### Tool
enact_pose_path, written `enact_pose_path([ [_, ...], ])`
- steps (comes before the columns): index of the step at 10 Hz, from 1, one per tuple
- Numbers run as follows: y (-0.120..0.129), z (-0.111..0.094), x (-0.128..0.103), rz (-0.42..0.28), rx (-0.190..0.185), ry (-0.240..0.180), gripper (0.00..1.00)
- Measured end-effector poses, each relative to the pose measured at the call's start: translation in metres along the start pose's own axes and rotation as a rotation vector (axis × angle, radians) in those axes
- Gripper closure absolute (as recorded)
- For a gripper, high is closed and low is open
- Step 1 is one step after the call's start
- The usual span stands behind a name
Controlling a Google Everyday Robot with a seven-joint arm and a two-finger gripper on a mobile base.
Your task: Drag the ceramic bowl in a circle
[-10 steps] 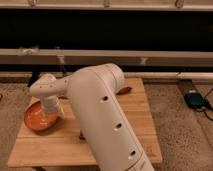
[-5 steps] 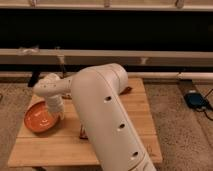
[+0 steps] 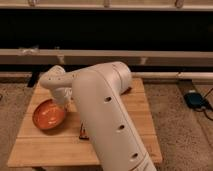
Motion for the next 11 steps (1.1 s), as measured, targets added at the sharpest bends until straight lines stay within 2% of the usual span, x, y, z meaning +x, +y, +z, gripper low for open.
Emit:
enact_pose_path([
  [2,-0.02,-0.001,-0.007,0.012,0.055,-0.001,1.0],
  [4,-0.052,-0.002,0.006,0.018,0.103,0.004,1.0],
  [6,-0.08,-0.005,0.03,0.008,0.132,0.011,1.0],
  [9,-0.111,-0.018,0.074,-0.008,0.153,0.019,1.0],
  [10,-0.113,-0.025,0.092,-0.018,0.154,0.023,1.0],
  [11,-0.105,-0.032,0.112,-0.042,0.15,0.024,1.0],
])
